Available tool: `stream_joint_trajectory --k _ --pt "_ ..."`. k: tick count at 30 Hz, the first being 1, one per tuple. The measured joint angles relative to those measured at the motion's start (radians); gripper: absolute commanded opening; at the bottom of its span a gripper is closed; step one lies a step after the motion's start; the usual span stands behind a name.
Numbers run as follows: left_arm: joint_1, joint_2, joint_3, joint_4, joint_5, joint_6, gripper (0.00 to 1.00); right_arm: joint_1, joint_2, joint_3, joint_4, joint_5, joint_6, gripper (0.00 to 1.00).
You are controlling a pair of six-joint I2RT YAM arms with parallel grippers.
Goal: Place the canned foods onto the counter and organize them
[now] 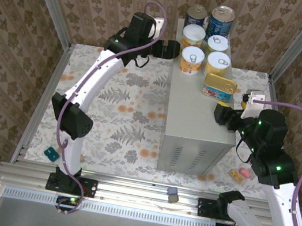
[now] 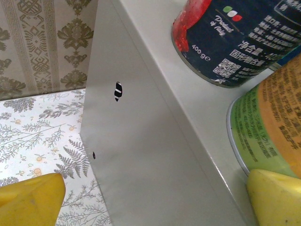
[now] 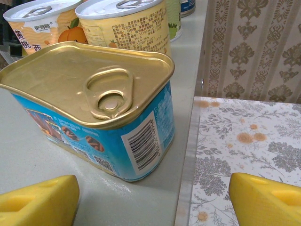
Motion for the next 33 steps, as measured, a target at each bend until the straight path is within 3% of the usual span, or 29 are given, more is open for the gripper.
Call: stream_joint_trajectory --k 33 --pt "0.012 0.043 0.065 -0.03 0.038 0.0 1.0 -0.005 -0.004 0.0 -0.005 -0.001 0.0 0.85"
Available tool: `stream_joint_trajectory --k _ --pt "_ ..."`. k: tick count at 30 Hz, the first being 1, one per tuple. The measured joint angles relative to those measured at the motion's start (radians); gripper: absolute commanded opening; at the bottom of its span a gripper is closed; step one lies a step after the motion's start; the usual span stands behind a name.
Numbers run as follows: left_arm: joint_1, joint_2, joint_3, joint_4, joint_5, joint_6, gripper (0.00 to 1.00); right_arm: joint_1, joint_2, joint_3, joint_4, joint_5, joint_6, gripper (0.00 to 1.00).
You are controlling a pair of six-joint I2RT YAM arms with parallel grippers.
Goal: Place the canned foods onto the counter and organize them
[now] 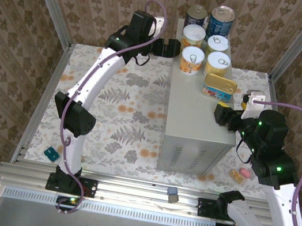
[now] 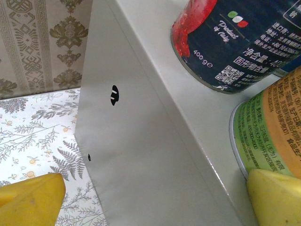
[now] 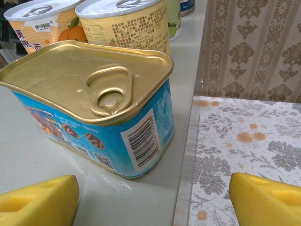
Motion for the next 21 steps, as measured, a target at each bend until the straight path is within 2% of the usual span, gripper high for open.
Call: stream_joint_trajectory --k 21 --pt "0.0 0.03 0.04 -0.004 0.014 0.0 1.0 -0.001 0.002 0.0 0.0 -0.002 0.0 0.84"
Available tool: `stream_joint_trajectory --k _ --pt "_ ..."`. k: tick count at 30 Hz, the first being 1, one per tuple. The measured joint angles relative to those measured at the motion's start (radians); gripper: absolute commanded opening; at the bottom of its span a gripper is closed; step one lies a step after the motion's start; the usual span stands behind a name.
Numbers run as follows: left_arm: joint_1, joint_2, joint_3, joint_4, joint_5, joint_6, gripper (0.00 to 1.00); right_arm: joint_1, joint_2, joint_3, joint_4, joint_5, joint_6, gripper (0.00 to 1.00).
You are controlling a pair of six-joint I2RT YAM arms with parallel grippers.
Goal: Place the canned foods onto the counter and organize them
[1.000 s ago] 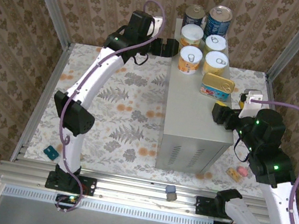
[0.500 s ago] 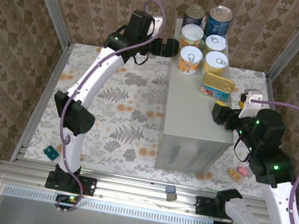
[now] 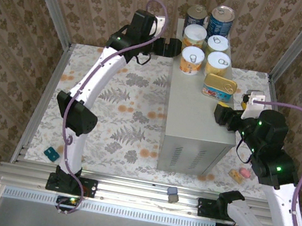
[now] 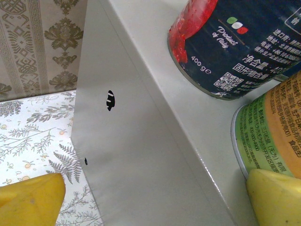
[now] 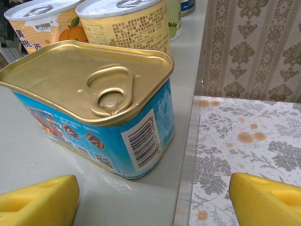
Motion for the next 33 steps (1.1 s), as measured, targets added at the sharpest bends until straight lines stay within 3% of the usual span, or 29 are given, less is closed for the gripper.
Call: stream_joint_trajectory --k 9,22,33 --pt "0.0 -0.027 -0.048 0.027 -0.008 -0.001 1.0 -0.003 0.001 0.0 0.0 -0.005 0.0 0.84" --pt "-0.01 -0.23 -0.335 0.073 -0.029 -0.008 1.0 -0.005 0.002 0.0 0.001 -0.013 0.0 0.84" --pt "-0.03 -0.274 -0.396 0.073 -0.058 -0.01 1.0 -0.005 0.002 0.0 0.0 -0.016 0.0 0.85"
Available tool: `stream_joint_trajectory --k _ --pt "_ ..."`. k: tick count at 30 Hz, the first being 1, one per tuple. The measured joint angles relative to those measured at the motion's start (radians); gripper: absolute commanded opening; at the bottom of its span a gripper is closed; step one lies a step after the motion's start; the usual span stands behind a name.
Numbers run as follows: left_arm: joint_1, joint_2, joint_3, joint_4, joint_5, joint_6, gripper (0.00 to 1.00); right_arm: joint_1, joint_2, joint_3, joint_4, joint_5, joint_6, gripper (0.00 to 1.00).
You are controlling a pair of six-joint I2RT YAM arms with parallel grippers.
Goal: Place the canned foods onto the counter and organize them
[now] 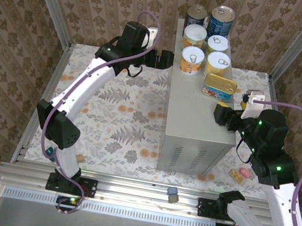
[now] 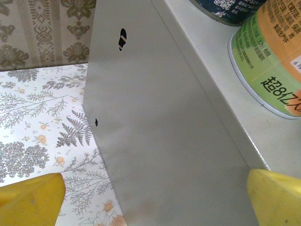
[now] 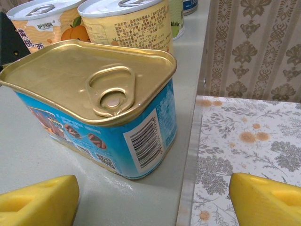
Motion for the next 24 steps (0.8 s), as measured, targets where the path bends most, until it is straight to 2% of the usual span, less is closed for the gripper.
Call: stream_joint_trajectory --k 16,24 --pt "-0.016 0.0 0.013 -0.016 -0.04 0.004 1.0 0.0 -0.001 0.0 0.0 -0.002 0.0 0.84" --pt "-0.053 -0.036 0.007 -0.024 -0.116 0.023 1.0 0.0 -0.002 0.0 0.0 -0.002 0.0 0.84"
